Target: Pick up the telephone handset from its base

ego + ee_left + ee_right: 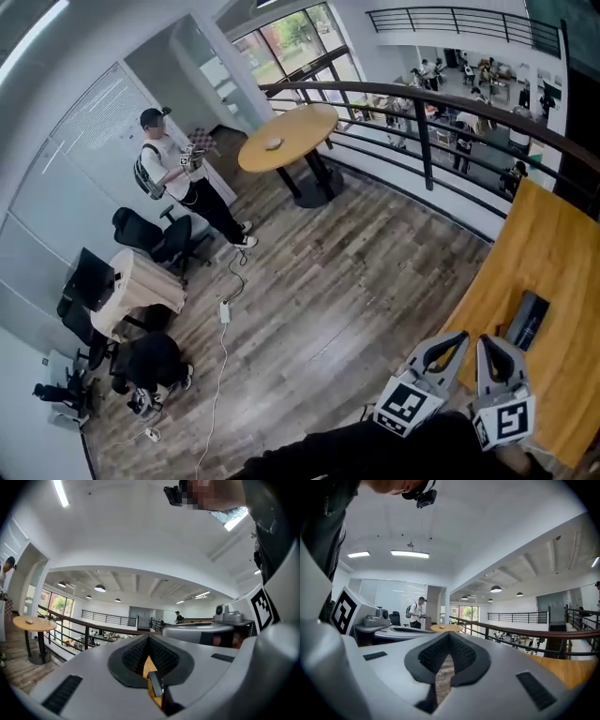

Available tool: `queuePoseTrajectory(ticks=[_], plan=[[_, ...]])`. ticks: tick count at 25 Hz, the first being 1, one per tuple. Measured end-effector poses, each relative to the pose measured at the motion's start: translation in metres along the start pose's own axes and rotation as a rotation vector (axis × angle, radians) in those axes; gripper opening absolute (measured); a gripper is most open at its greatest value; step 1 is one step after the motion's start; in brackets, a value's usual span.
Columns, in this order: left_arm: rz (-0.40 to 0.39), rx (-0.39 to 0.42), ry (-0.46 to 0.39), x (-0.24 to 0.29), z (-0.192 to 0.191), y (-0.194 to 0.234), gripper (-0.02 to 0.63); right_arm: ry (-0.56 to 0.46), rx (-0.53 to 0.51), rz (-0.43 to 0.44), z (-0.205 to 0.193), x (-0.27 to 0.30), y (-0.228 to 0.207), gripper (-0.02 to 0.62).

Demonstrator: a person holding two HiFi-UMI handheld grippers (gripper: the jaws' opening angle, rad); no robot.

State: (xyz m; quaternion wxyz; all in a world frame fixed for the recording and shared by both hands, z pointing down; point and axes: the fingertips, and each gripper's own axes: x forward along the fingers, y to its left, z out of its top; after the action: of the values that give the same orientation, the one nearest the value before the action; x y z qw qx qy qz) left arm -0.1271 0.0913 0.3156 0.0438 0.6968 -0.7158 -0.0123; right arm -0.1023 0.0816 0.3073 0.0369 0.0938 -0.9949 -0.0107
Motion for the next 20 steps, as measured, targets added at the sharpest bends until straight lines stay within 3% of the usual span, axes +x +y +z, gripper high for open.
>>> queuePoseTrajectory(ticks=[13, 20], plan=[[0.022, 0.034, 0.016, 0.063, 0.008, -0.015, 0.005, -0.019, 0.073, 0.039, -0.007, -0.002, -0.067, 0.017], [0.051, 0.012, 0.05, 0.086, -0.004, -0.017, 0.005, -0.029, 0.118, 0.021, -0.016, -0.009, -0.102, 0.018]])
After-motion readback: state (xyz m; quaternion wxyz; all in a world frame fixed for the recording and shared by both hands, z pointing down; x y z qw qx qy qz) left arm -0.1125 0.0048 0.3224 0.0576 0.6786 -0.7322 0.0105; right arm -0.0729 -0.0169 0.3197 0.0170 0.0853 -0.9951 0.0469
